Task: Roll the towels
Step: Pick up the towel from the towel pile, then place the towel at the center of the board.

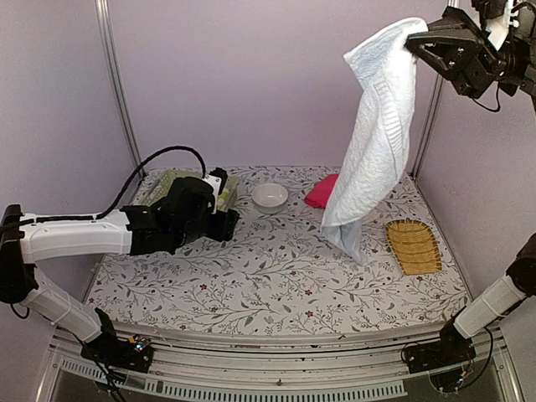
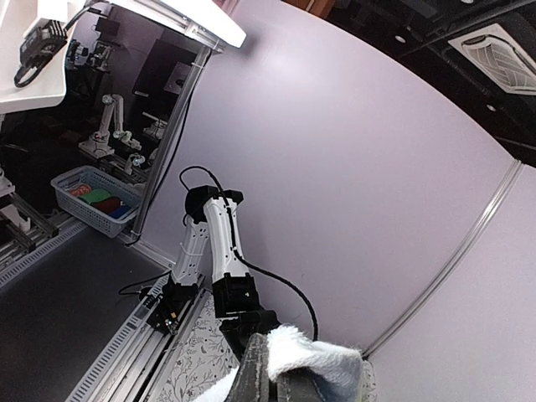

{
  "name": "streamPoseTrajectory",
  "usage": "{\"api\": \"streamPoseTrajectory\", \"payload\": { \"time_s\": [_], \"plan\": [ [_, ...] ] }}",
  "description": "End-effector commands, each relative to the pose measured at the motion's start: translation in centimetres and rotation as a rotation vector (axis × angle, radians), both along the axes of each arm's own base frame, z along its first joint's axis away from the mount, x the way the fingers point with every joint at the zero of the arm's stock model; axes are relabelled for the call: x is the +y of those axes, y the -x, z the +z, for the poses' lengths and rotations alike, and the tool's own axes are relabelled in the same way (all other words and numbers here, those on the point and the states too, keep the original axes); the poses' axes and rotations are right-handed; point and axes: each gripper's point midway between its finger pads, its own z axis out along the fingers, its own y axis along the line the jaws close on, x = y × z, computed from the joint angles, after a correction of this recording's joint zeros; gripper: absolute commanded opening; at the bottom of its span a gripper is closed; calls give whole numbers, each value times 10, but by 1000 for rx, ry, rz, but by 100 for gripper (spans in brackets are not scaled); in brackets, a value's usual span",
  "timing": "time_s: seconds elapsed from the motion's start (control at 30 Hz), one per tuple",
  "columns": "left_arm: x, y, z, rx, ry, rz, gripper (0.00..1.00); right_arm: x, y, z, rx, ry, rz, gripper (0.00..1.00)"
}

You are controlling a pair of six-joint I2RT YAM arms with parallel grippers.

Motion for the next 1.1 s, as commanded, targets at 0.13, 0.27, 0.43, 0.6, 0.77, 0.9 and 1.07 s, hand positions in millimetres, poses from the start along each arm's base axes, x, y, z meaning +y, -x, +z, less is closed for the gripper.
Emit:
{"api": "streamPoseTrajectory", "payload": {
  "time_s": [0.13,0.27,0.43,0.6,0.77,0.9,1.07],
  "plan": [
    [-50,25,-11,46,109,-322,53,21,-54,-10,68,8,-131,2],
    [-90,58,-17,75,133,-558,45,23,-93,-26,87,26,-290,2],
    [-108,95,-22,52,114,-675,52,-6,-172,-86,245,63,-541,2],
    [-89,95,-46,103,47,-576,53,-60,-257,-224,488,220,-901,3],
    [-102,123,-56,187,51,-684,50,-98,-272,-321,657,340,-993,3],
    [-120,129,-81,360,46,-667,49,-95,-263,-340,689,363,-957,4],
    [-125,110,-116,533,-27,-466,48,-91,-258,-340,700,351,-923,5]
  ]
}}
